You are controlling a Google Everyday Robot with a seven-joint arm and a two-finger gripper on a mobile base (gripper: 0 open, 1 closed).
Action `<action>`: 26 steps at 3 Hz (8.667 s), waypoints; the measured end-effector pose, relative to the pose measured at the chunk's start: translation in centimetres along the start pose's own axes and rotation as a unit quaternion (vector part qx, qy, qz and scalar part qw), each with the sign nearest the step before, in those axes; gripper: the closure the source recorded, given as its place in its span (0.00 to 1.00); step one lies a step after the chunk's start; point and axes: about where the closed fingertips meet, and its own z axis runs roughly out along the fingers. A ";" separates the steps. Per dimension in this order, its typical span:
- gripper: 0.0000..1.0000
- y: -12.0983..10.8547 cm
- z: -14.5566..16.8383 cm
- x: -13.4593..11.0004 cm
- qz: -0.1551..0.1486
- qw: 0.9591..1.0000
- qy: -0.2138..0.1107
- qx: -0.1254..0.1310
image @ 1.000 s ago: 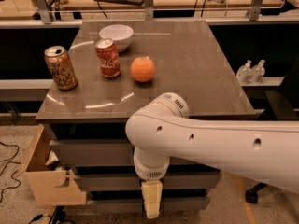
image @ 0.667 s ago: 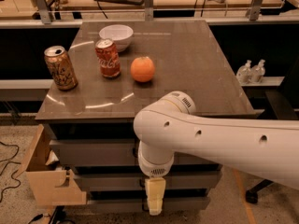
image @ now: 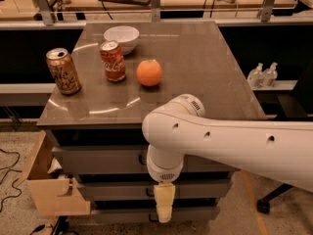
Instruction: Open top drawer
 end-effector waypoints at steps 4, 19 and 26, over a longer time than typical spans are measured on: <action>0.16 -0.4 2.0 -1.3 -0.021 0.999 0.035 -0.025; 1.00 3.2 -12.1 3.2 0.019 0.993 0.046 0.107; 1.00 -1.8 -1.3 4.5 -0.043 0.995 0.029 0.090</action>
Offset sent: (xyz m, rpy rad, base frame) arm 0.0043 0.0145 -0.0198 -0.0890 0.0364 0.0426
